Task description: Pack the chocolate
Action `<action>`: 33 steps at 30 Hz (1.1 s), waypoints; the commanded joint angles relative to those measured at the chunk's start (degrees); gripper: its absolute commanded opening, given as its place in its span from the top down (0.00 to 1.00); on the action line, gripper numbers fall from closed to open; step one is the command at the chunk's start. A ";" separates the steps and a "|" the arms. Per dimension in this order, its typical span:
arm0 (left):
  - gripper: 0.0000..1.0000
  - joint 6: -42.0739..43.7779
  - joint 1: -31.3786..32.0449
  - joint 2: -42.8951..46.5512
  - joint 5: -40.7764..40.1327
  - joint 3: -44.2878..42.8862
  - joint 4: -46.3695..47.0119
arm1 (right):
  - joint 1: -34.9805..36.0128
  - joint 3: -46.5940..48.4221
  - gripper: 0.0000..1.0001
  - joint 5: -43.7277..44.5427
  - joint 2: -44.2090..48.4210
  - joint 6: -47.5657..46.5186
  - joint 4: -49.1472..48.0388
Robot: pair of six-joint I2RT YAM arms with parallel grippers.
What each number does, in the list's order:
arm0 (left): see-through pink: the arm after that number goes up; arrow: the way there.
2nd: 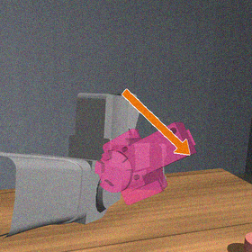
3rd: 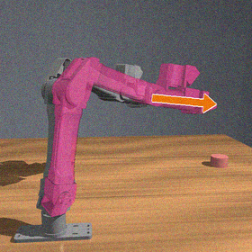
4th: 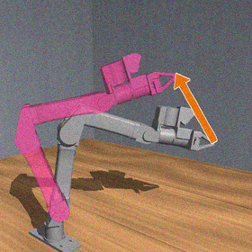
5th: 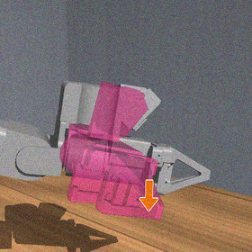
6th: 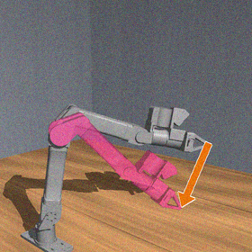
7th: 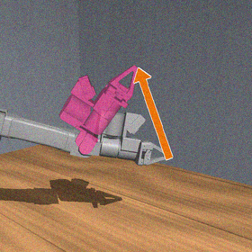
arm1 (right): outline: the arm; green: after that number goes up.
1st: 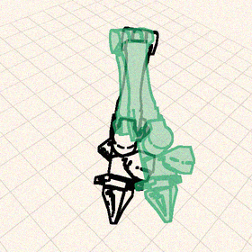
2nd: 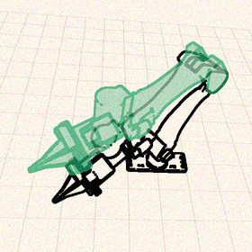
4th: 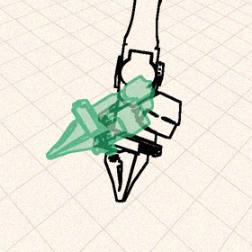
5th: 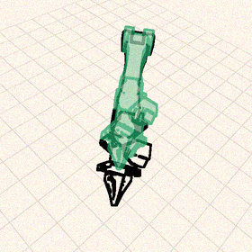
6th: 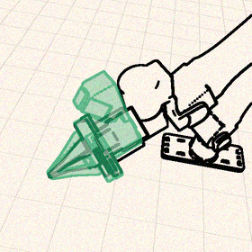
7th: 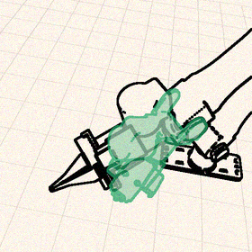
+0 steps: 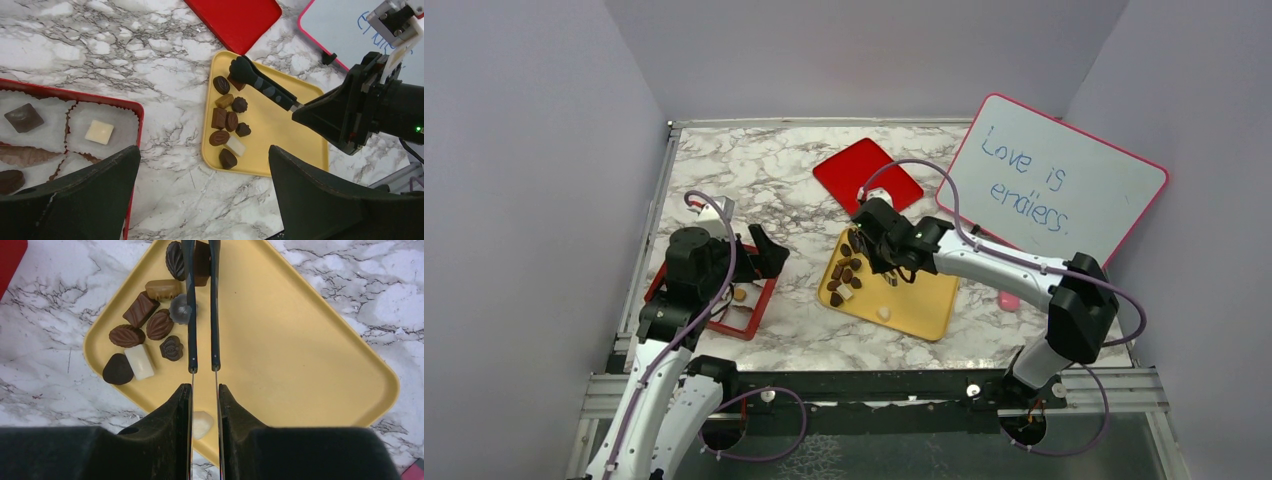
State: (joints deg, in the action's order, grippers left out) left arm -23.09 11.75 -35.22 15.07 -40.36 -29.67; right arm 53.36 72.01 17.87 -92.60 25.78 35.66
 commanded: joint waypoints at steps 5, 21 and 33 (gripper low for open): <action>0.01 -0.99 0.18 4.87 -11.43 -1.92 0.97 | -0.29 -2.08 0.76 -5.99 5.24 -3.19 -7.29; 0.01 -2.21 0.18 3.62 -30.88 -10.42 1.27 | -0.19 1.36 0.76 -26.62 -1.38 -4.48 -23.63; 0.01 -3.08 0.26 3.00 -33.69 -13.63 1.46 | 2.91 5.50 0.76 -34.41 -5.61 -3.55 -28.21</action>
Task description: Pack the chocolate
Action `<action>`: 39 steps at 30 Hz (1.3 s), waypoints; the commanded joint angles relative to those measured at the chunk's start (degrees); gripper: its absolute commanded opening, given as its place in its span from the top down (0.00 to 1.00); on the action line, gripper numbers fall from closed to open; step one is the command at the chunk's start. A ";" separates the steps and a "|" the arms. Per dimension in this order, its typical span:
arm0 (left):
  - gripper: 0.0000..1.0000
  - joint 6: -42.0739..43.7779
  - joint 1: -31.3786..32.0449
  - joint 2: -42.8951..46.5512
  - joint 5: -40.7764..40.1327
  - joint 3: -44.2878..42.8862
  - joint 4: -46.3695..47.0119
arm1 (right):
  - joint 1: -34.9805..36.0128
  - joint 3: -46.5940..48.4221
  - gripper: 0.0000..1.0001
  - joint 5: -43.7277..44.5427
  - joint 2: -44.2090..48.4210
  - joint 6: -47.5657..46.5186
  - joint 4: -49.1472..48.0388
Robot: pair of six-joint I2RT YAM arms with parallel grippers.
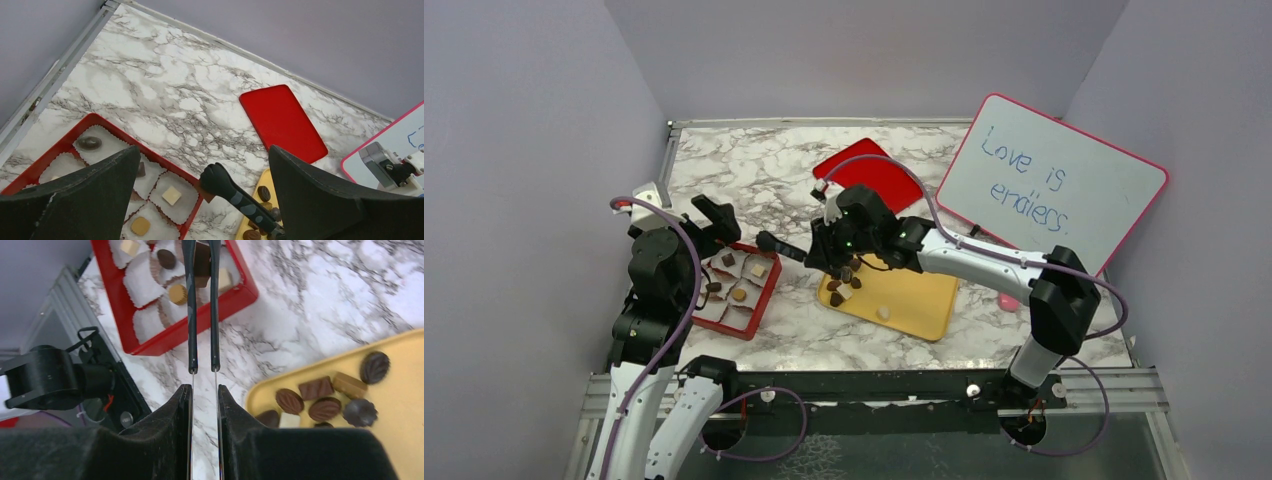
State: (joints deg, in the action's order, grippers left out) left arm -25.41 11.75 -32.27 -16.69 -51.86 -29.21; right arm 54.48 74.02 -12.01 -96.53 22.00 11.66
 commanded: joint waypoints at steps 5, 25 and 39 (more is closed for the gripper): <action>0.01 -1.57 0.75 0.45 -1.21 -2.12 0.94 | 3.42 5.21 0.76 -7.06 -4.12 0.67 -6.03; 0.01 -1.40 1.90 1.14 -1.90 -2.74 0.91 | 12.64 20.84 0.75 -7.97 -21.83 -1.57 -1.88; 0.01 -0.44 3.11 1.16 -2.91 -4.66 0.30 | 13.88 22.66 0.74 -7.55 -26.01 -1.64 -1.98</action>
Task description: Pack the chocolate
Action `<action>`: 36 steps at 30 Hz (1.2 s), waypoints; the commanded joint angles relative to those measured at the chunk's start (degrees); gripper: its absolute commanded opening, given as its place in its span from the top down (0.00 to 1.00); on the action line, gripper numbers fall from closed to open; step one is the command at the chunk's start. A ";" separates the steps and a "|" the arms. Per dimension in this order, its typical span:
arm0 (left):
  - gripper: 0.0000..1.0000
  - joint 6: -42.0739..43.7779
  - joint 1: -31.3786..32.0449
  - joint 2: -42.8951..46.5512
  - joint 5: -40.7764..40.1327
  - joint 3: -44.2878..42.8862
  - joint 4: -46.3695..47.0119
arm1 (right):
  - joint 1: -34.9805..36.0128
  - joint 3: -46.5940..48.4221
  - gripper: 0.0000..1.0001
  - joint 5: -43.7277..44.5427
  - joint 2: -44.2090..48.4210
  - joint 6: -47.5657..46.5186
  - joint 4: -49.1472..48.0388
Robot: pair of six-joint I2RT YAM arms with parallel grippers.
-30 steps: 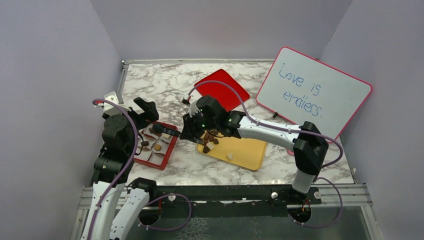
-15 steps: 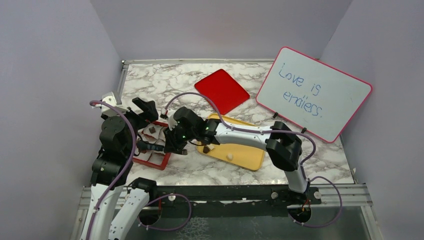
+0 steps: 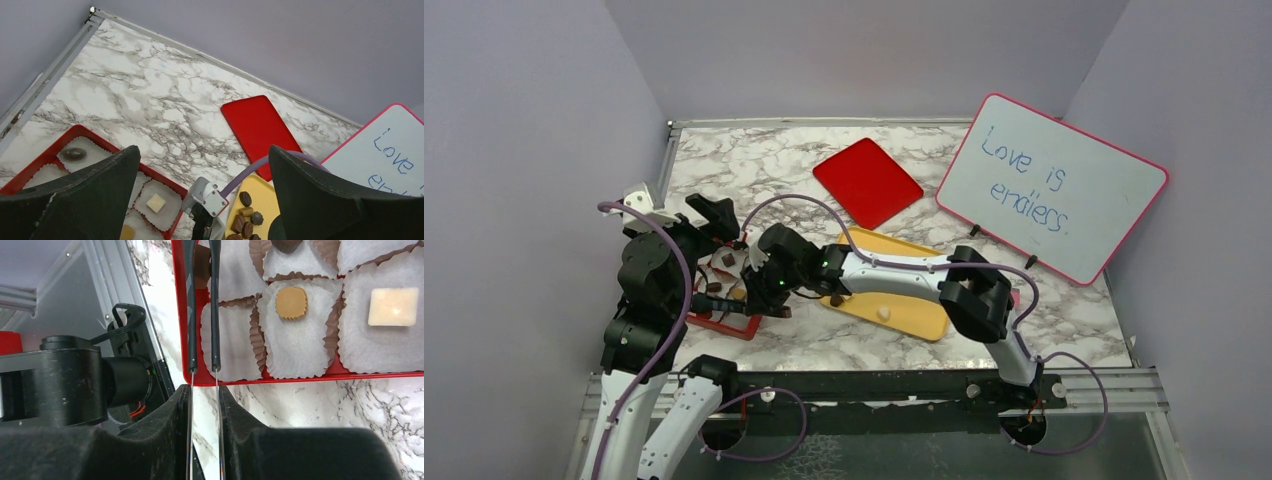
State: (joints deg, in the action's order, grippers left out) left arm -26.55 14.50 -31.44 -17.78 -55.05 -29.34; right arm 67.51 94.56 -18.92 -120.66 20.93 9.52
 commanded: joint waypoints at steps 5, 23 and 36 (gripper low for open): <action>0.01 0.70 0.52 0.59 -1.78 -1.29 0.44 | 0.91 3.92 0.71 -0.46 -3.30 -1.11 1.53; 0.01 0.15 0.97 2.32 -1.90 0.64 0.36 | 1.03 9.41 0.59 4.73 -3.57 -4.27 6.22; 0.01 1.26 1.05 2.91 -1.25 0.69 1.20 | 0.71 3.35 0.60 11.10 2.24 -8.07 4.82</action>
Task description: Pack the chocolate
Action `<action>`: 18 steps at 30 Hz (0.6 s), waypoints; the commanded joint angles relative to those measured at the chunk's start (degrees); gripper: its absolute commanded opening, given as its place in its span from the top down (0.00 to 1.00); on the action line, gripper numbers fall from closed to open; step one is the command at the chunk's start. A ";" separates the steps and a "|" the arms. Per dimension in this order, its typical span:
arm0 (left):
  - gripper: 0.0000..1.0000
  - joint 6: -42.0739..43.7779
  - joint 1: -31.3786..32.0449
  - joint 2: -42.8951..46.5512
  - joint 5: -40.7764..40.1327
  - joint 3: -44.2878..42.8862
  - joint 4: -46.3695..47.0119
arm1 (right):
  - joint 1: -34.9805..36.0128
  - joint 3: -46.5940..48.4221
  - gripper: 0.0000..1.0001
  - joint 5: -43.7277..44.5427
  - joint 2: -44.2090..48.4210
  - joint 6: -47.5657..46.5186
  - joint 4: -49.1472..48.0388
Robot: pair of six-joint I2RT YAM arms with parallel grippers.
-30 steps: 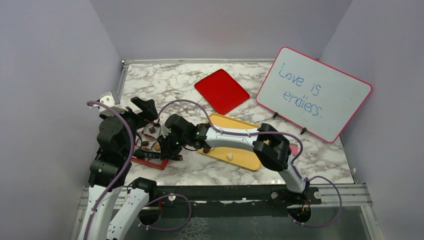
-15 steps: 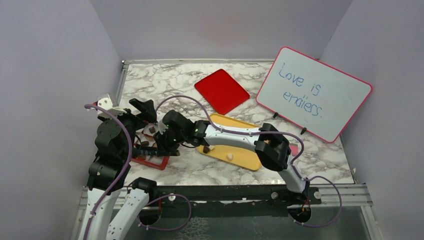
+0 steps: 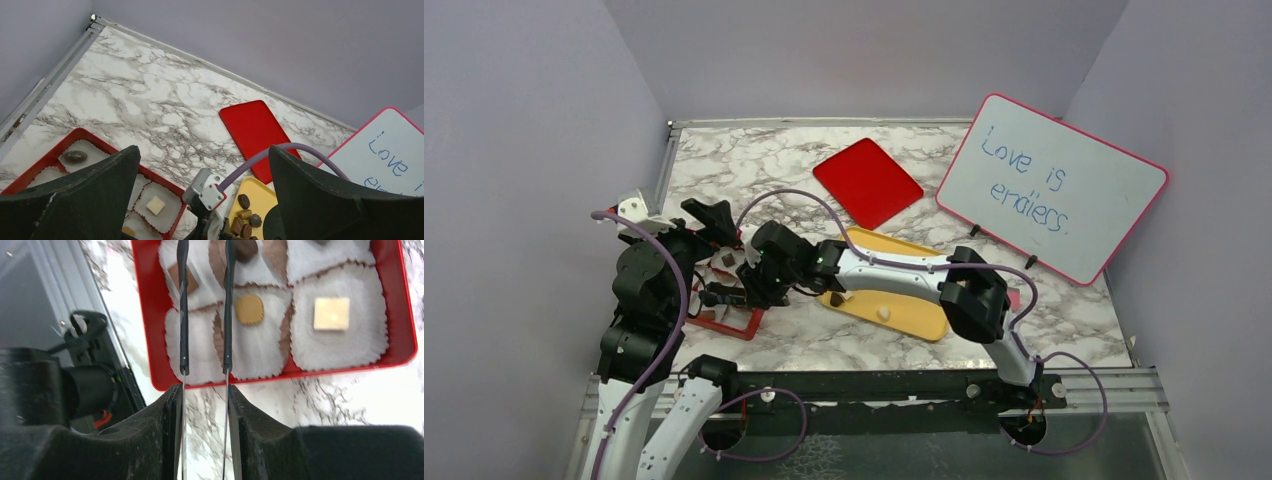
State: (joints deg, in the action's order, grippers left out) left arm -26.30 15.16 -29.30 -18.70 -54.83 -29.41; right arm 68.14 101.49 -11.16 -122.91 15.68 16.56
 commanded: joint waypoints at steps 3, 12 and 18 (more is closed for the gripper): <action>0.01 1.26 0.44 1.06 -0.65 1.83 1.49 | -0.82 -3.69 0.60 3.67 5.78 -3.66 -1.59; 0.01 2.69 0.48 2.25 0.10 2.26 1.72 | -4.35 -8.24 0.61 5.40 10.97 -3.94 -3.91; 0.01 3.26 0.49 2.84 0.94 3.72 1.80 | -7.79 -14.08 0.62 4.72 17.50 -3.51 -6.36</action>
State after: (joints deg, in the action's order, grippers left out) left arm -24.32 15.40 -27.27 -18.68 -52.73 -28.67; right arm 62.30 90.89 -7.49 -111.28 12.38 14.26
